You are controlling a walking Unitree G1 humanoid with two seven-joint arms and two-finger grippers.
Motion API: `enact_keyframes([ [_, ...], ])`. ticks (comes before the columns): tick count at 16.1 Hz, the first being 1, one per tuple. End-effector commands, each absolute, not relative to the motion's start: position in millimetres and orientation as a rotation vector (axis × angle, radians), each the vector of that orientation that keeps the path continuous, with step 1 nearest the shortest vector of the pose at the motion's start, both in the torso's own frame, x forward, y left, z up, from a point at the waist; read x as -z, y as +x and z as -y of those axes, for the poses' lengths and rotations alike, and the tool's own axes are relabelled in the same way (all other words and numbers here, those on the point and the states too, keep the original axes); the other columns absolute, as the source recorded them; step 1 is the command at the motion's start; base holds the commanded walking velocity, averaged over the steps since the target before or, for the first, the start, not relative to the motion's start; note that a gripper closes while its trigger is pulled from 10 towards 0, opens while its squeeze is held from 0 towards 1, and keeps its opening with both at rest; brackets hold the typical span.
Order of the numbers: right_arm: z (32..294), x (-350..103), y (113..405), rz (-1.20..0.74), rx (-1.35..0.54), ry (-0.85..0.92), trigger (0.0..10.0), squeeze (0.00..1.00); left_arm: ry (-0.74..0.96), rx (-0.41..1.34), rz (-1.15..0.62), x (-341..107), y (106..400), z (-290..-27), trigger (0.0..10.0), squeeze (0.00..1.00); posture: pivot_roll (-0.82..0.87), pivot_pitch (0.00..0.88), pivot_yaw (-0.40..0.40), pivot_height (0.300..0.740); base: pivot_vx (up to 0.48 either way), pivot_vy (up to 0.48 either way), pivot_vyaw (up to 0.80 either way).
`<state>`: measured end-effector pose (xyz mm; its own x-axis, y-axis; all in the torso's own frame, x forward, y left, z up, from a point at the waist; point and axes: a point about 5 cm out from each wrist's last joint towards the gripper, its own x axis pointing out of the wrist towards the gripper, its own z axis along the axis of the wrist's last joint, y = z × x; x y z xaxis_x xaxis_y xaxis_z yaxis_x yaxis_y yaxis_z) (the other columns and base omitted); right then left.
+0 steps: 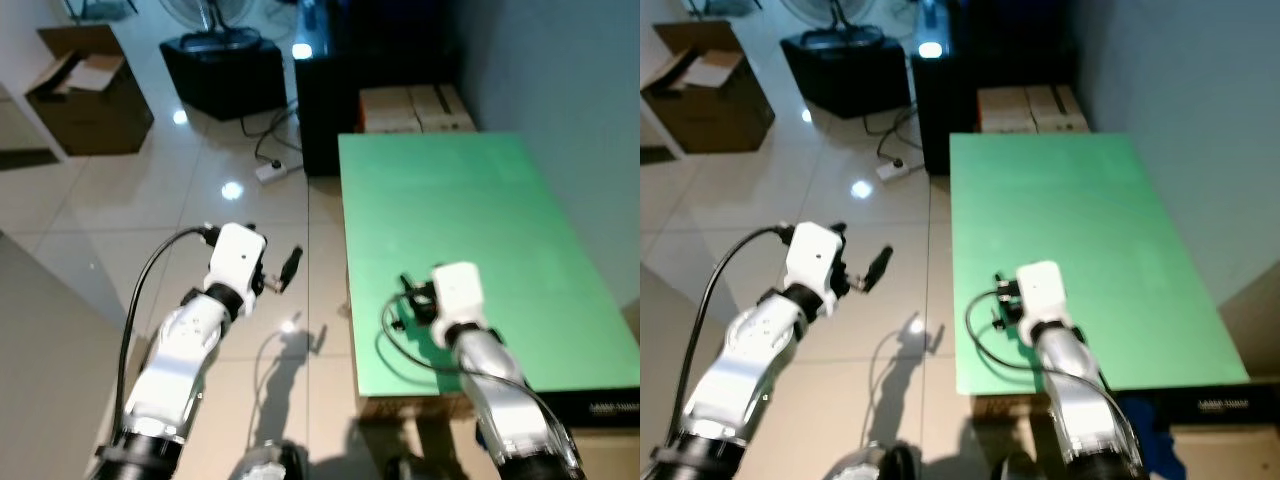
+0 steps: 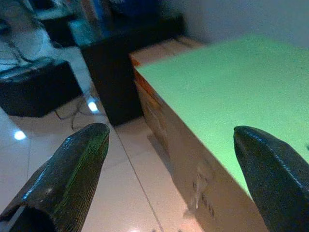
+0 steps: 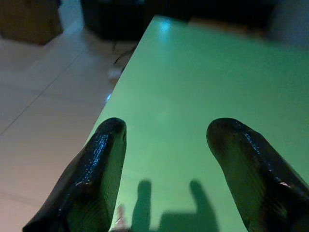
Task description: Hang keys on a hook
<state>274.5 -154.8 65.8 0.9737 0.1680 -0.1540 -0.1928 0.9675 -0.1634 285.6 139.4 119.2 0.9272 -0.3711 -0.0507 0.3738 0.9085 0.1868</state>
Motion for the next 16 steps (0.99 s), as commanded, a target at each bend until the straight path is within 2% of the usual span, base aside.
enact_keyframes([
  [1,156,-71,273,-0.106,-0.168,-0.19,10.0,0.0,0.206,0.355,-0.004,-119,286,-143,10.0,0.0,-0.11,0.06,0.057,0.74,0.0,0.0,0.0],
  [4,167,-84,263,-0.044,-0.084,-0.121,10.0,0.0,0.192,0.369,0.059,-123,291,-132,10.0,0.0,-0.14,0.049,0.062,0.74,0.0,0.0,0.0],
  [9,177,-84,238,-0.071,-0.036,-0.101,10.0,0.0,0.166,0.367,0.081,-119,296,-123,10.0,0.0,-0.21,0.032,0.061,0.74,0.0,0.39,-0.8],
  [14,179,-93,242,-0.056,-0.053,-0.117,10.0,0.0,0.17,0.377,0.112,-124,309,-115,10.0,0.0,-0.22,0.032,0.072,0.74,0.0,0.428,-0.8],
  [16,176,-91,240,-0.064,-0.036,-0.086,10.0,0.0,0.18,0.397,0.121,-124,305,-117,10.0,0.0,-0.2,0.038,0.077,0.74,0.0,0.433,-0.8],
])
